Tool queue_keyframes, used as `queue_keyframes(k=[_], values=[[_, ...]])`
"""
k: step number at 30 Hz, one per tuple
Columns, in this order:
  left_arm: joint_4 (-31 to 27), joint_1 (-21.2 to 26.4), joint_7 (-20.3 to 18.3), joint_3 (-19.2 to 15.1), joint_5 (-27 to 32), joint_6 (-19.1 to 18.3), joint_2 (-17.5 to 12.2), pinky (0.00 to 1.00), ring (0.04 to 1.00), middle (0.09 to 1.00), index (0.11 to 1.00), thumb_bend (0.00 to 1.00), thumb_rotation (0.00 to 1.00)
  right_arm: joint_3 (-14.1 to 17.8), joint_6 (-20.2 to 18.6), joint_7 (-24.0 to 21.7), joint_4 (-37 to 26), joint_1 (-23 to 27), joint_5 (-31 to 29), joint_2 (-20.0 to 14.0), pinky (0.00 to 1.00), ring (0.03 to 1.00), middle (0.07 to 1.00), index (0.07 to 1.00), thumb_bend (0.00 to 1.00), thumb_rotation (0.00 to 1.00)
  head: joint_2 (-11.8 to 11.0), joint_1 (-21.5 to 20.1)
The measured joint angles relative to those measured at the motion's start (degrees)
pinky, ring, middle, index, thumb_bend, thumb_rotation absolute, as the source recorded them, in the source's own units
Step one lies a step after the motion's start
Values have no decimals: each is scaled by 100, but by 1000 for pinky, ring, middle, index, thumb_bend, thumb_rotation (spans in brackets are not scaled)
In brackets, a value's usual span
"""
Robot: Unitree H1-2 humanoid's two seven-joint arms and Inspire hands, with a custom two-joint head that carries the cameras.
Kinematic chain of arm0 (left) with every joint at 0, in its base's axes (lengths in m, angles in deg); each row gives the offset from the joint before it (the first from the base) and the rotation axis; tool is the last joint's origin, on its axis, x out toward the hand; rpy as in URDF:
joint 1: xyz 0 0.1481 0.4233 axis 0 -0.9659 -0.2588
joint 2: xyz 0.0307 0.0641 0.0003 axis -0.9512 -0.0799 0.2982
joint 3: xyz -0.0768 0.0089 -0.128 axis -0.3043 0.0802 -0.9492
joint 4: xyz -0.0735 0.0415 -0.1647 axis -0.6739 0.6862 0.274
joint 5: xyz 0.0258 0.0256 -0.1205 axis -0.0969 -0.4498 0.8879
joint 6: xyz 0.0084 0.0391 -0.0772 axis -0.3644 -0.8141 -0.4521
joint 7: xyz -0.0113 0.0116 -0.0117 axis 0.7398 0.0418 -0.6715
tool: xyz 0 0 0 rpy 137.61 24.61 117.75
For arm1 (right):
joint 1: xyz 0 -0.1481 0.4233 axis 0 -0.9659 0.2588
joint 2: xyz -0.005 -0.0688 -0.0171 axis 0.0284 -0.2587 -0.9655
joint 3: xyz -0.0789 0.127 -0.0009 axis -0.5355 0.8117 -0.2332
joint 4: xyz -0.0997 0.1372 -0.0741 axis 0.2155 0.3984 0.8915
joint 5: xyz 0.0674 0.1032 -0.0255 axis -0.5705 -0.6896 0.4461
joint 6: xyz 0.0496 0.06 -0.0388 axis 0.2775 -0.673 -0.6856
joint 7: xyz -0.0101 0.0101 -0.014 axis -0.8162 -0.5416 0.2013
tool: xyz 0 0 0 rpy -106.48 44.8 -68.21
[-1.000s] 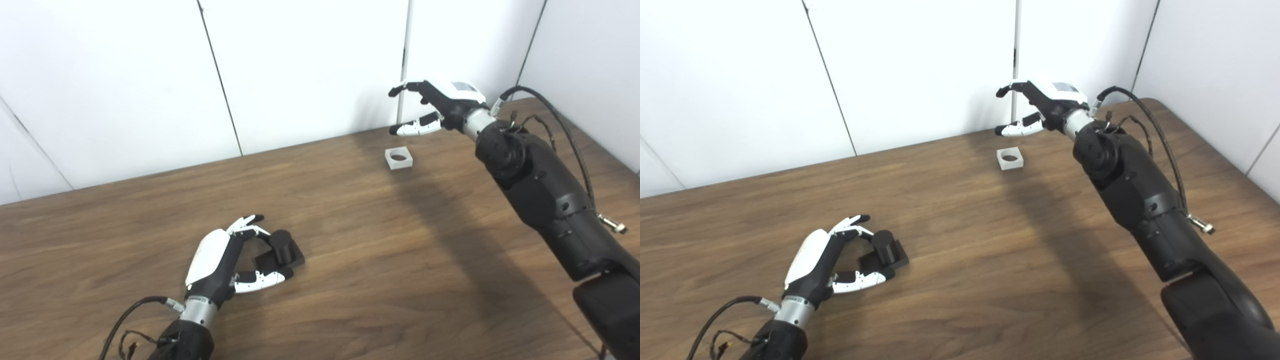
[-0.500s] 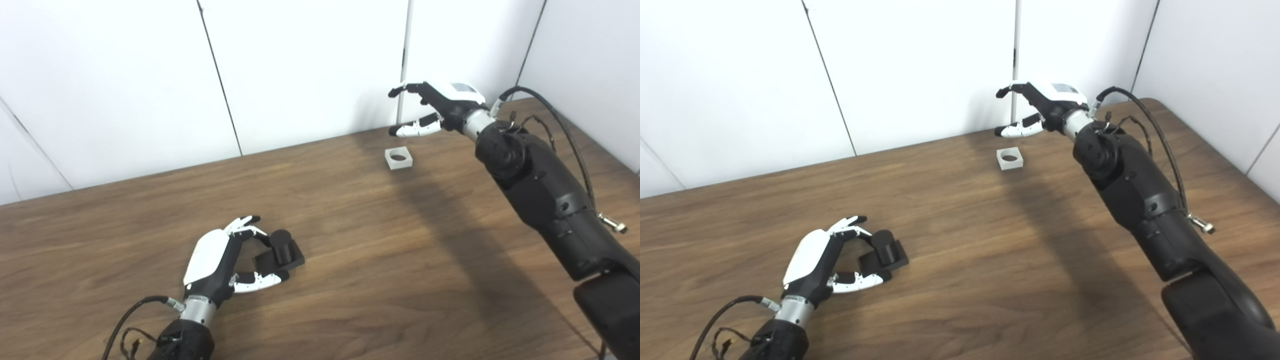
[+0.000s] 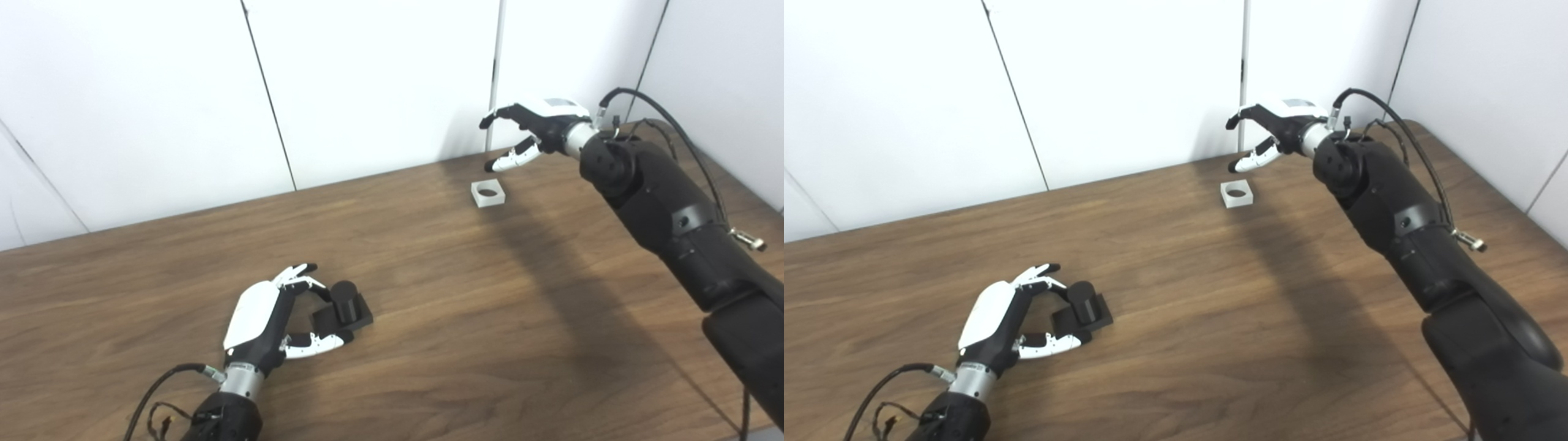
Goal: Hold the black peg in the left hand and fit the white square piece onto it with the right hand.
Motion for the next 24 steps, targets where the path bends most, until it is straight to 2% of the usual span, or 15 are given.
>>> queue_keyframes(k=[7,18,24], values=[[1,-2,13,1,-1,-1,1,878,927,891,551,859,337,-213,114,36,592,207,119,-3,758,898,889,794,686,412,18,27],[0,-12,11,-1,-2,-8,1,895,931,892,555,856,340,-452,196,-164,754,224,148,-13,869,933,911,812,696,536,35,53],[0,-12,8,-3,-1,-8,0,894,930,891,555,858,335,-476,215,-273,753,219,116,-16,915,944,923,812,707,580,53,70]])
